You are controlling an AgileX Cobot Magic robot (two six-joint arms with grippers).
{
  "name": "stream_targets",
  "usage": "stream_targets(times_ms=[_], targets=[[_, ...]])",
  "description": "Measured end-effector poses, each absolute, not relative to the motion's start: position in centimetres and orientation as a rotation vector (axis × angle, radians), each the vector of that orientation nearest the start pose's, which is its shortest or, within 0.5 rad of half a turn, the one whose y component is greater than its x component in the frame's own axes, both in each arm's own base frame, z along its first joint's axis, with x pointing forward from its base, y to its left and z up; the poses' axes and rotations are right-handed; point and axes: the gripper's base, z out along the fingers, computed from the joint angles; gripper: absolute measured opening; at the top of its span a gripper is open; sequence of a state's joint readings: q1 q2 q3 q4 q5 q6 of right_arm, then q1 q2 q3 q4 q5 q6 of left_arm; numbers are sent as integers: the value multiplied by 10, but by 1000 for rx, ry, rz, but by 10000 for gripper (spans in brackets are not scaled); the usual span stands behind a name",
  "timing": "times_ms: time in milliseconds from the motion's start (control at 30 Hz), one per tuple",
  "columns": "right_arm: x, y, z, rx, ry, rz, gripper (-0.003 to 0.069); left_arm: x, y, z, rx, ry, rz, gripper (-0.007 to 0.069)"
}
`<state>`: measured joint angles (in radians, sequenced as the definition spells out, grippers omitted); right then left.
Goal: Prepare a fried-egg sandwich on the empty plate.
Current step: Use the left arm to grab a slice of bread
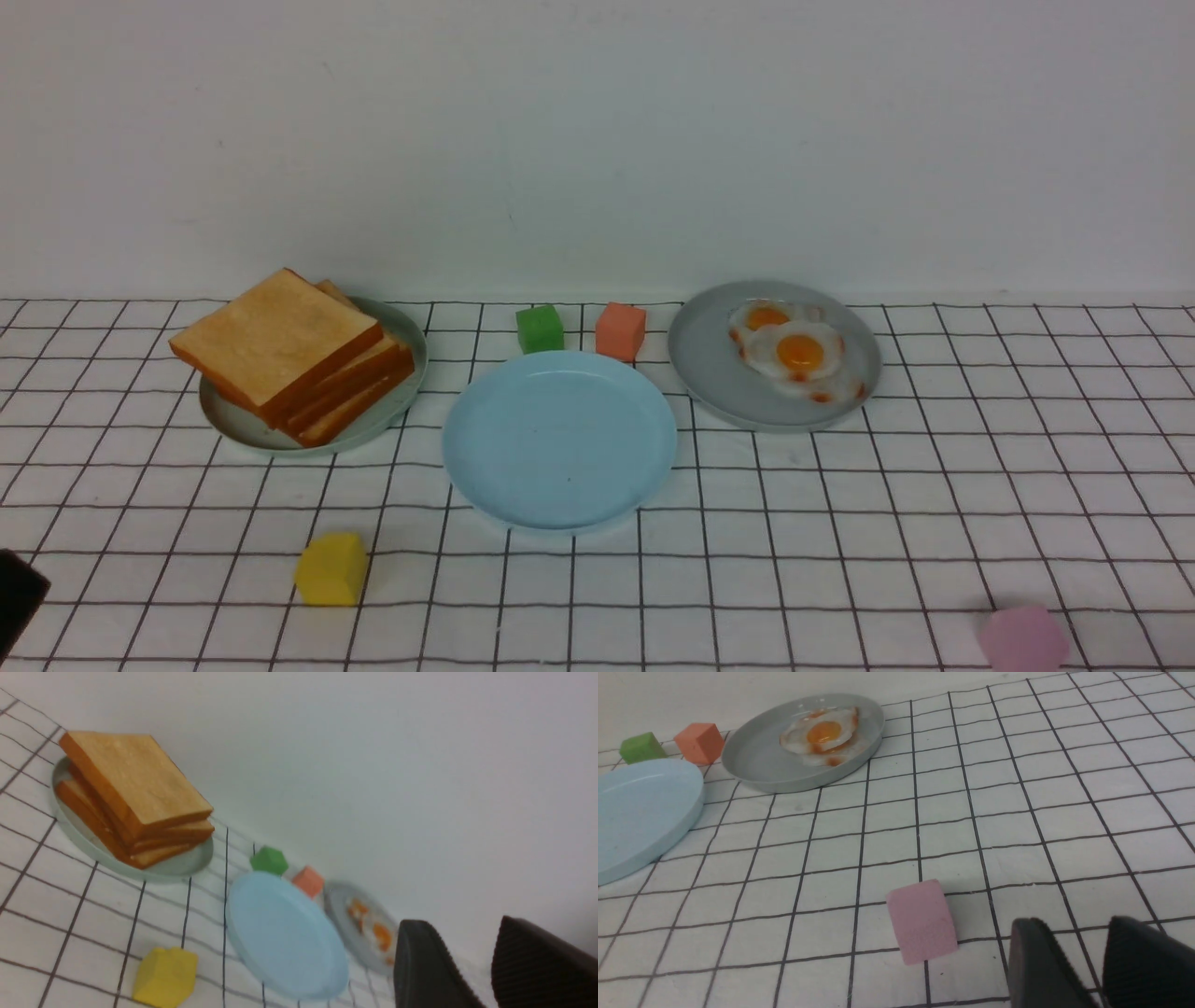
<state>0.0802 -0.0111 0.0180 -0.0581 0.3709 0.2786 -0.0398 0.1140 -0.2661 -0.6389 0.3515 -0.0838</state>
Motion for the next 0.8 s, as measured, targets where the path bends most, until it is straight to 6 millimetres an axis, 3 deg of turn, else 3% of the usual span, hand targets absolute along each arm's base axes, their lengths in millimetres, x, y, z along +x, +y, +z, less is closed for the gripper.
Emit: stream_targets(times_ms=[167,267,300,433,500,533,567,600,700,800], targets=[[54,8,180,401,1752,497,241,70,-28,295,-265,1893,-647,238],[56,8,191,545,1609,680,241,100,-29,307,-214,2125,-561,238],[56,8,191,545,1609,680,241,100,-29,308,-208,2122,-557,238],[55,8,201,569,1549,727,227,147,-30,311,-136,2253,-475,237],[53,10,207,559,1583,730,210,159,-30,312,-95,2278,-454,227],[49,12,226,513,1648,709,171,175,-32,307,-72,2341,-455,188],[49,13,228,507,1662,703,166,175,-32,308,-67,2337,-454,182],[45,15,249,422,1740,646,124,187,-36,301,-41,2402,-468,122],[44,19,287,203,1912,495,57,202,-51,292,95,2487,-476,-5],[46,22,315,-4,2033,380,18,212,-63,288,221,2528,-446,-13]])
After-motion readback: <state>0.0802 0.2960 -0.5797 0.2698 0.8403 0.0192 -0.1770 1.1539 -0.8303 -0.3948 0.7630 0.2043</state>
